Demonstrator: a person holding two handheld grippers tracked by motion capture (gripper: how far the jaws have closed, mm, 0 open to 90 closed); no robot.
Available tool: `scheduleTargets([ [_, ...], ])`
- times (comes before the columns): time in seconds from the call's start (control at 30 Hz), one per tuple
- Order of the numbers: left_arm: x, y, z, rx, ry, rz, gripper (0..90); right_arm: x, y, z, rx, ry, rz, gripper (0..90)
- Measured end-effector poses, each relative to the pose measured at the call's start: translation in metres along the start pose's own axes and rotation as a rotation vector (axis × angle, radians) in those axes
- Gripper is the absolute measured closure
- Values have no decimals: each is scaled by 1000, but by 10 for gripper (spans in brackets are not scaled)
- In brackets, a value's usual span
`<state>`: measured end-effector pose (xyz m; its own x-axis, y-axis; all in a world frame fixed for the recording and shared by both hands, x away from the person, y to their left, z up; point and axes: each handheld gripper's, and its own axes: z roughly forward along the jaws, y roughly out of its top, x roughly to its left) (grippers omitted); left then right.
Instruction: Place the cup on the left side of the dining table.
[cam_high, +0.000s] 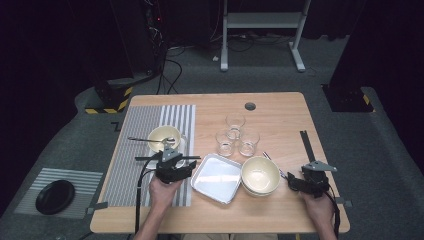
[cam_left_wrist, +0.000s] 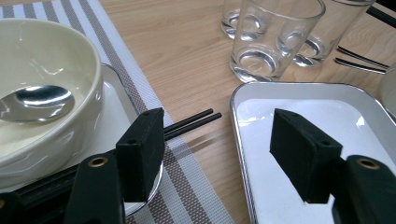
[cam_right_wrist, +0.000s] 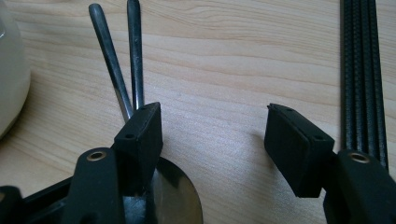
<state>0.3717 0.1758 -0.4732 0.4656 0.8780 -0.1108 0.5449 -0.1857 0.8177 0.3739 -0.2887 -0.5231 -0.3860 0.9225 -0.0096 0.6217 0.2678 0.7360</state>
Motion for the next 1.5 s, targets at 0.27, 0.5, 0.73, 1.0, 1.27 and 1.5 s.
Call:
scheduleTargets([
  [0.27,-3,4,0,-1,-11,1,353,0,0,0,0,0,-1,370],
  [0.5,-3,4,1,2,-25,-5,340,0,0,0,0,1,0,370],
  [0.73,-3,4,2,3,-45,-4,320,0,0,0,-1,0,-2,370],
  [1.0,-4,4,6,11,-63,1,282,0,0,0,-1,0,-2,369],
  [1.27,-5,6,9,32,-81,6,257,0,0,0,-1,0,-2,369],
  [1.5,-11,13,9,37,-107,36,285,0,0,0,-1,1,-2,368],
])
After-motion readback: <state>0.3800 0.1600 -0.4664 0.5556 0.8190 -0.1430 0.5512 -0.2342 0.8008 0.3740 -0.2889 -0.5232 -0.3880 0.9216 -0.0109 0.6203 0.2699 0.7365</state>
